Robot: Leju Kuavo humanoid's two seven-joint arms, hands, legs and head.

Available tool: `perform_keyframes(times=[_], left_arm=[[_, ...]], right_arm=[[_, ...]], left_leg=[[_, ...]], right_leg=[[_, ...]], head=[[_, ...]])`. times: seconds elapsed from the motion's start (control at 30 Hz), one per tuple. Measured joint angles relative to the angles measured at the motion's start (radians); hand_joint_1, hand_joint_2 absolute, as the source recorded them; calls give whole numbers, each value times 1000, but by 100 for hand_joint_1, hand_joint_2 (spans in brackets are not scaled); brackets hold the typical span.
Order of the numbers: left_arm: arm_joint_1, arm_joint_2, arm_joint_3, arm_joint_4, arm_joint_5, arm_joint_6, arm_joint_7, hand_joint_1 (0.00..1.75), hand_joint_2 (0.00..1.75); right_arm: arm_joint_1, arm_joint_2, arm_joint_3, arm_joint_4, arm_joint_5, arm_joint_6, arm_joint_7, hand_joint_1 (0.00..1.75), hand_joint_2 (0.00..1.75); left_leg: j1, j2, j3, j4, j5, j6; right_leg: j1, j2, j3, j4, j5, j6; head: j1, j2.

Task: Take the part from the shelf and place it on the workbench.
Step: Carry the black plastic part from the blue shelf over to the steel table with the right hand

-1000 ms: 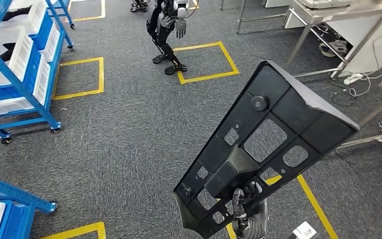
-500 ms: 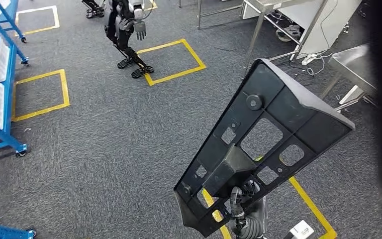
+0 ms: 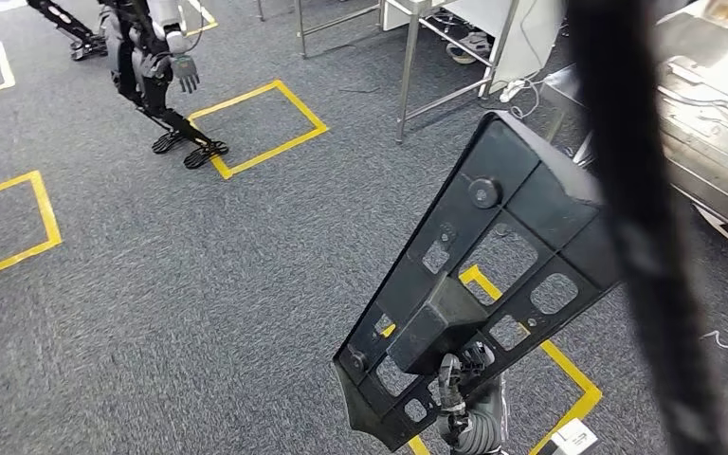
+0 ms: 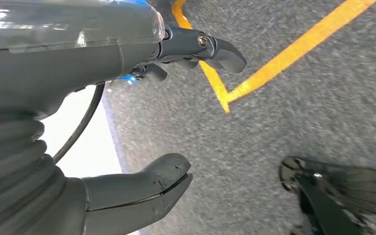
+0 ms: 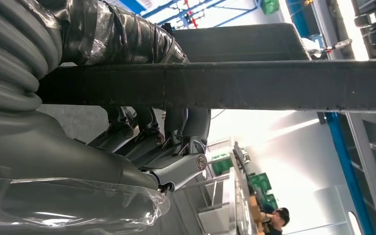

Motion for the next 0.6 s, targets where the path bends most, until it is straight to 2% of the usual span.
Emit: perform_keyframes(times=[0.03,0.07,0.13,0.17,0.2,0.23,0.27,0.3,0.33,0.37,0.4,0.43,0.47,0.53,0.57,0.6], left_arm=[[-1,-1,0,0,0,0,0,0,175],[-2,-2,0,0,0,-1,0,0,175],[0,-4,0,0,-1,-2,0,0,175],[2,-4,1,0,-2,-2,0,0,175],[4,-4,1,0,-3,-2,1,0,175],[4,-4,1,0,-3,-2,2,0,175],[4,-4,1,0,-3,-2,2,0,175],[3,-4,2,0,-3,-3,3,0,175],[3,-4,2,0,-3,-4,3,0,175],[2,-4,2,0,-3,-5,4,0,175],[2,-4,2,0,-3,-6,4,0,175],[1,-4,2,0,-3,-6,4,0,175],[0,-5,3,0,-3,-6,4,0,175],[-3,-5,3,0,-2,-6,4,0,175],[-4,-5,3,0,-2,-6,5,0,175],[-5,-5,3,0,-2,-6,5,0,175]], right_arm=[[1,0,1,0,3,-2,0,175,175],[1,-1,2,-1,6,-5,0,175,175],[-1,-3,5,-2,8,-14,1,175,175],[-2,-5,7,-1,9,-19,2,175,175],[-3,-7,9,-1,9,-23,2,175,175],[-3,-9,11,-1,9,-27,3,175,175],[-2,-10,13,-1,9,-30,4,175,175],[-2,-12,16,-1,10,-33,6,175,175],[-3,-13,18,-1,11,-35,9,175,175],[-3,-14,20,0,12,-37,12,175,175],[-4,-15,22,0,14,-38,13,175,175],[-4,-16,24,0,16,-39,14,175,175],[-4,-17,26,0,18,-40,14,175,175],[-3,-18,28,-1,21,-40,14,175,175],[-3,-18,29,-1,23,-40,14,175,175],[-3,-18,30,-1,23,-40,14,175,175]], left_leg=[[1,14,3,-6,4,7],[2,27,7,-12,8,15],[4,56,11,-23,14,29],[3,69,11,-24,13,33],[2,85,10,-23,12,34],[1,99,11,-23,10,33],[1,113,12,-23,7,31],[1,126,15,-22,5,28],[1,138,19,-22,1,24],[0,149,24,-20,-3,18],[-2,158,28,-19,-8,12],[-5,167,32,-17,-12,6],[-6,175,36,-17,-15,0],[-4,192,45,-18,-21,-11],[-1,182,46,-9,-31,-16],[1,161,37,16,-50,-20]], right_leg=[[-1,-1,-2,2,-1,6],[1,-18,-9,14,-9,10],[3,-81,-48,94,-58,16],[2,-108,-80,156,-91,18],[-1,-121,-111,216,-115,21],[-4,-129,-130,254,-124,24],[-6,-134,-133,260,-116,26],[-9,-141,-113,223,-88,28],[-10,-158,-76,156,-53,28],[-8,-183,-39,89,-27,25],[-5,-204,-9,34,-10,22],[-1,-218,5,6,-5,18],[3,-219,7,0,-8,13],[2,-193,6,-4,-6,4],[0,-182,8,-7,-5,-2],[-3,-169,9,-10,-2,-9]], head=[[0,0],[1,0],[2,0],[3,0],[3,0],[3,0],[3,0],[3,0],[3,0],[3,0],[3,0],[3,0],[3,0],[3,0],[2,0],[2,0]])
